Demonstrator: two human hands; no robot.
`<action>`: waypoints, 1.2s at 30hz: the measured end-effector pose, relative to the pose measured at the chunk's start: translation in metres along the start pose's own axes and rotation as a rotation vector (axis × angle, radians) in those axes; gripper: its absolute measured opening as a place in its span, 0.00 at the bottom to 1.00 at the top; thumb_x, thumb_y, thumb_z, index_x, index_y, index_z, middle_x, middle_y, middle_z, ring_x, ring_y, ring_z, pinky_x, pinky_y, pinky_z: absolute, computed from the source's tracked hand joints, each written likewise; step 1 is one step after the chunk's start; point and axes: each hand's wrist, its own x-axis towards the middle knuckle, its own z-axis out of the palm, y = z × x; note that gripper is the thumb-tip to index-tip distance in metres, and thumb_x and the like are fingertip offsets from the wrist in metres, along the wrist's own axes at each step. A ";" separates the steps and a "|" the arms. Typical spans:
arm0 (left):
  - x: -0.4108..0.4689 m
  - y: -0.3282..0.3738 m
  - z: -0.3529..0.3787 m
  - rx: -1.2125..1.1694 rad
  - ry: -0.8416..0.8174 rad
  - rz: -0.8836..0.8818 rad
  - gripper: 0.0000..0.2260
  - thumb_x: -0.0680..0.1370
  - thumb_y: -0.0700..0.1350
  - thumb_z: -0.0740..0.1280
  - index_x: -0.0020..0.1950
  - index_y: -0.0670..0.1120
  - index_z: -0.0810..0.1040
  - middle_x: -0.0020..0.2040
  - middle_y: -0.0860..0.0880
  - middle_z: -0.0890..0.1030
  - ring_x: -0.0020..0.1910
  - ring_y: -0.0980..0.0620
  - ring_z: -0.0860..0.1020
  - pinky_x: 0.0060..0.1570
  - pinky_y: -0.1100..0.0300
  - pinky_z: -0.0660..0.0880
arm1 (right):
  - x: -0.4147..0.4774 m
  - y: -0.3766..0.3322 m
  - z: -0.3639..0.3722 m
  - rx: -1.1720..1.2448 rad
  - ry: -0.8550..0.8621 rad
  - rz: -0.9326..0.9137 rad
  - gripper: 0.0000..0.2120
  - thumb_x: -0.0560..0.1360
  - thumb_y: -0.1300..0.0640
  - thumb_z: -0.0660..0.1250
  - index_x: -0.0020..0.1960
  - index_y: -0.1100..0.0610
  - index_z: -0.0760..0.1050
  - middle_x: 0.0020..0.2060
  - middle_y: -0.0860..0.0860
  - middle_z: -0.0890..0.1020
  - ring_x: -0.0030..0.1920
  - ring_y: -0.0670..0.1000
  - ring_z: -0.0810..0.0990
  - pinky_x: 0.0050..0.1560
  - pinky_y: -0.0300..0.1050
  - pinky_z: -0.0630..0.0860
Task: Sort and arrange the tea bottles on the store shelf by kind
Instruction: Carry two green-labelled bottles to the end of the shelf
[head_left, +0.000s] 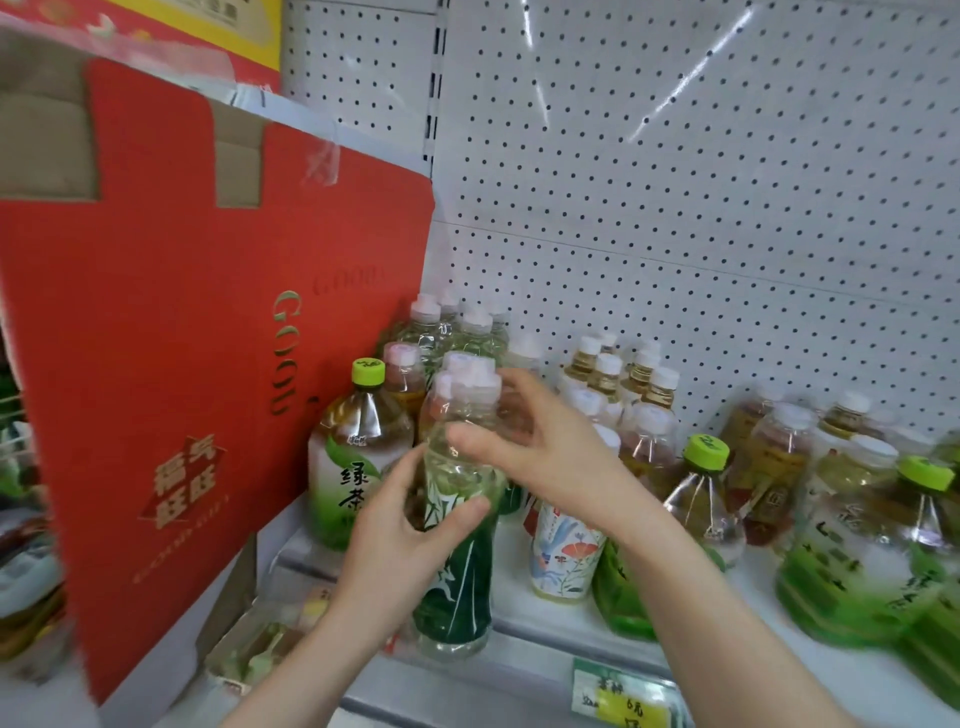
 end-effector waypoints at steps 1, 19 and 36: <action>0.002 0.002 0.004 0.015 -0.011 0.025 0.27 0.64 0.66 0.71 0.62 0.63 0.74 0.58 0.67 0.79 0.60 0.66 0.75 0.60 0.60 0.72 | -0.005 0.003 0.006 -0.022 -0.011 0.030 0.47 0.62 0.23 0.67 0.72 0.50 0.66 0.63 0.45 0.79 0.62 0.45 0.79 0.62 0.48 0.77; 0.090 0.018 0.014 1.232 0.002 0.398 0.39 0.71 0.66 0.66 0.71 0.39 0.68 0.72 0.38 0.70 0.77 0.38 0.56 0.75 0.44 0.39 | -0.060 0.023 -0.006 0.130 0.420 0.055 0.22 0.68 0.41 0.76 0.58 0.41 0.73 0.50 0.35 0.82 0.51 0.34 0.80 0.49 0.31 0.75; 0.004 0.006 -0.015 0.147 0.174 0.077 0.32 0.70 0.55 0.74 0.70 0.58 0.64 0.60 0.59 0.75 0.56 0.65 0.76 0.54 0.71 0.71 | -0.061 0.013 0.007 0.113 0.462 0.042 0.21 0.68 0.41 0.76 0.57 0.40 0.74 0.49 0.35 0.83 0.51 0.36 0.81 0.53 0.43 0.78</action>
